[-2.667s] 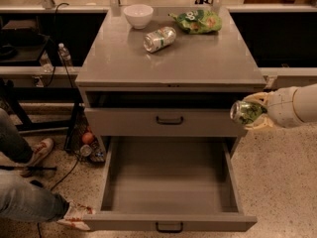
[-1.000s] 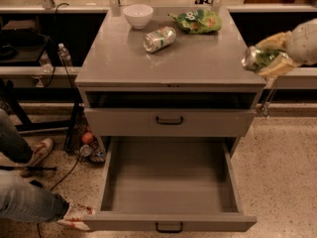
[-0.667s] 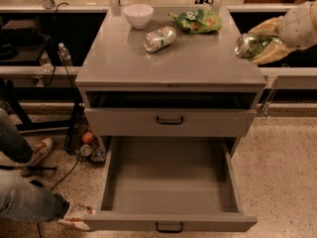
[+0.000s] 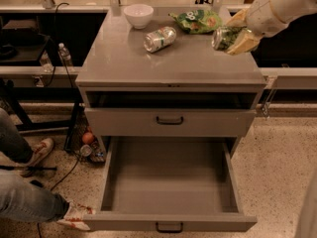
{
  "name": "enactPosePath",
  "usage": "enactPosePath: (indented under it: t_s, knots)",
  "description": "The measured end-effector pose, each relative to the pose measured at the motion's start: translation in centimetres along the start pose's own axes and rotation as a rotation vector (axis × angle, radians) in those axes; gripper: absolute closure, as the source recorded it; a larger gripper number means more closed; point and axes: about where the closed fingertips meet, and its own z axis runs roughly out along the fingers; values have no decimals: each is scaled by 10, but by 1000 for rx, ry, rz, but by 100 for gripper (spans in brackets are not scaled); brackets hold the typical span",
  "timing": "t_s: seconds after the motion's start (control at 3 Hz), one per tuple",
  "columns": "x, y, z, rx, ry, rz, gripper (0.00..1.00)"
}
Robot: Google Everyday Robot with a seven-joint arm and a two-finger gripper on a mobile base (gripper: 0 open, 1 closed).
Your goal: Pick green can from middle drawer and place on counter
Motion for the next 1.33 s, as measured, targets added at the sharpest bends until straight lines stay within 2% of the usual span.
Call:
enactPosePath:
  t_s: [0.33,1.0,1.33]
  knots:
    - [-4,-8,22,-46,21,84,100]
    - [-14,-6,58,-165,-21,227,100]
    - [-12,1,81,-225,-41,295,74]
